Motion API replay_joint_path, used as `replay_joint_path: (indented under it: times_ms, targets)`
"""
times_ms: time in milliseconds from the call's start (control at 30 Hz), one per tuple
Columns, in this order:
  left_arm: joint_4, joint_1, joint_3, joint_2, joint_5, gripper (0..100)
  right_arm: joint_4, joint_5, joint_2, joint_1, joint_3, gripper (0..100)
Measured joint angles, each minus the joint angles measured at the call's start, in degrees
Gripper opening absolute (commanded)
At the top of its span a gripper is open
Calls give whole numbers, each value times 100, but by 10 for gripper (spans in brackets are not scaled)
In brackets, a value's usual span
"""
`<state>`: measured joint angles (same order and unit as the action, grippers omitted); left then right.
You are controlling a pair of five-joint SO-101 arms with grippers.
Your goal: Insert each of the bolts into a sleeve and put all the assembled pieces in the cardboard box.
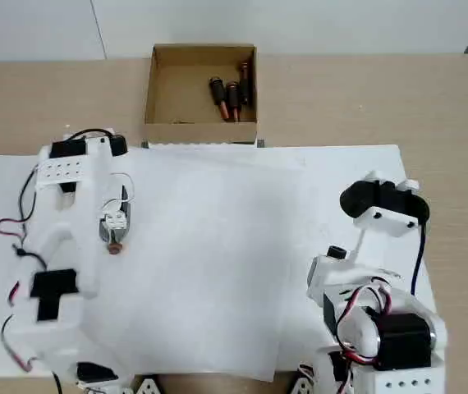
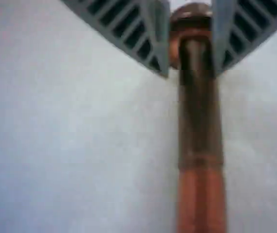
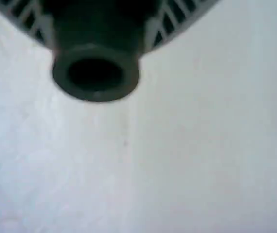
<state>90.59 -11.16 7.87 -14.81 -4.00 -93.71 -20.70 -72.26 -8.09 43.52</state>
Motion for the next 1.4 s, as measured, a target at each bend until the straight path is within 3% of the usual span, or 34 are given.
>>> replay_joint_path:
  times_ms: [633,867,1100,1400]
  targets:
    - [-211,53,-290,-774,35,5,0,0,0,-9,0,2]
    - [607,440,-1169,-932,-176,5,167,0,0,-18,141,2]
    - [809,527,-2444,-941,-2057,5,281,0,0,0,167,2]
    - [809,527,-2585,-949,-5125,5,281,0,0,-18,167,2]
